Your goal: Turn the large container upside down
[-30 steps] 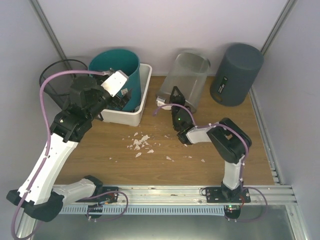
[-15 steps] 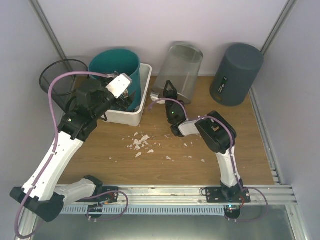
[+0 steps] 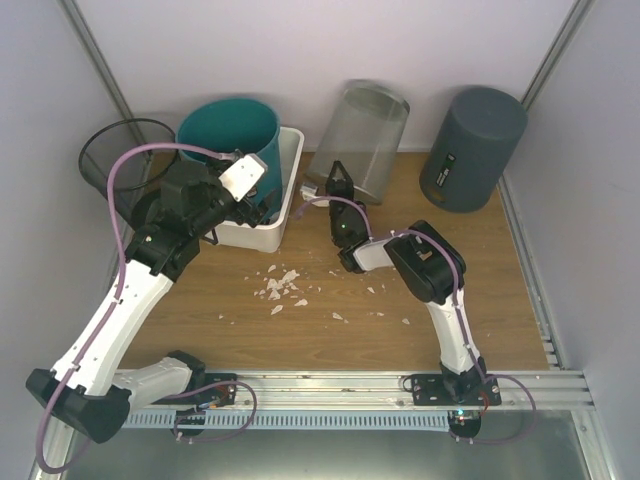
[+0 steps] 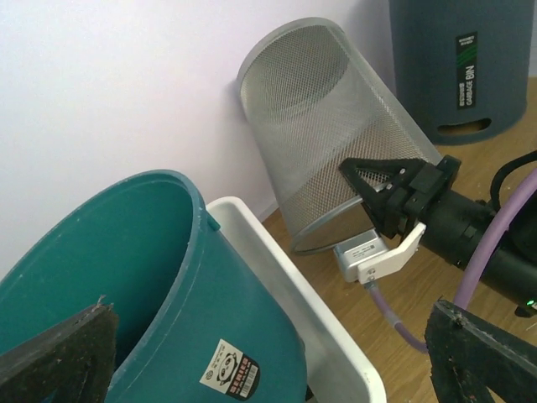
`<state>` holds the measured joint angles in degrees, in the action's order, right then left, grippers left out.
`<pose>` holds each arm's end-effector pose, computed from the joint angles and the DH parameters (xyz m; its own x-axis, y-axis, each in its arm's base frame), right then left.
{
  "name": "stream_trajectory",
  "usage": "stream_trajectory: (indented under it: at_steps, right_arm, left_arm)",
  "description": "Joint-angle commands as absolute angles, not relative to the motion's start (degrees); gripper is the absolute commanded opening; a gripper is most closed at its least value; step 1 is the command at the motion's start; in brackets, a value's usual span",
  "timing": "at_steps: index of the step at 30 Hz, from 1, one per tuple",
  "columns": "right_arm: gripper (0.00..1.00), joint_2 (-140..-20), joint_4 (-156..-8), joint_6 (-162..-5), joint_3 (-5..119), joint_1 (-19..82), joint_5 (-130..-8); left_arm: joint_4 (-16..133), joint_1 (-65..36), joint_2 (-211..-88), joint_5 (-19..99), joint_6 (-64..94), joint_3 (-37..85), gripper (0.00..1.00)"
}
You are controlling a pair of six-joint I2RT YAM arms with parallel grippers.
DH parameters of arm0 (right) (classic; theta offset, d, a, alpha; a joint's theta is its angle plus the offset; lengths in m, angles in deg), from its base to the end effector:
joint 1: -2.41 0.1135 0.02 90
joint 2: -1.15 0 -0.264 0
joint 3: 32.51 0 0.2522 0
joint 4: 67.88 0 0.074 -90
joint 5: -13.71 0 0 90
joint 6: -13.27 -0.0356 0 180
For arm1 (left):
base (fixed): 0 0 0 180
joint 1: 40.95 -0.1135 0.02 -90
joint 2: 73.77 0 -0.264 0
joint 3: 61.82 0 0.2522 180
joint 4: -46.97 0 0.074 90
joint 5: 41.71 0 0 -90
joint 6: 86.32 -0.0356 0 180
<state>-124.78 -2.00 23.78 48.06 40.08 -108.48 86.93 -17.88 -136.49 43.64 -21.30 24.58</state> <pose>0.3675 0.2598 0.1843 0.0696 -0.9975 -0.0128 0.2951 0.0328 -0.9549 0.2151 -0.0948 0.4187 -0.0386 0.4739 -0.8797 0.5278 0.7572 0.3848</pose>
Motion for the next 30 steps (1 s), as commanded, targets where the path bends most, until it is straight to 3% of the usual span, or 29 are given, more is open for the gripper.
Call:
stream_trajectory:
  at_steps: [1,11,16,28,30]
  right_arm:
    - [0.03,-128.1,26.1,24.4,46.3,41.1,-113.2]
    - [0.1,-130.3,26.1,23.3,46.2,43.2,-117.0]
    - [0.31,-130.5,26.1,22.7,45.1,43.8,-118.2]
    - [0.34,-130.7,26.0,20.2,42.5,44.0,-120.6]
    - [0.41,-131.0,26.1,19.5,42.0,44.0,-121.4]
  left_arm:
    - [83.4,-18.4,-135.4,41.2,-20.0,23.8,0.99]
    - [84.0,-18.7,-134.2,40.7,-20.2,22.7,0.99]
    - [84.0,-18.8,-134.0,40.2,-20.3,22.2,0.99]
    - [84.1,-18.8,-134.0,39.1,-19.7,21.6,0.99]
    - [84.0,-18.9,-133.9,39.1,-19.7,21.3,0.99]
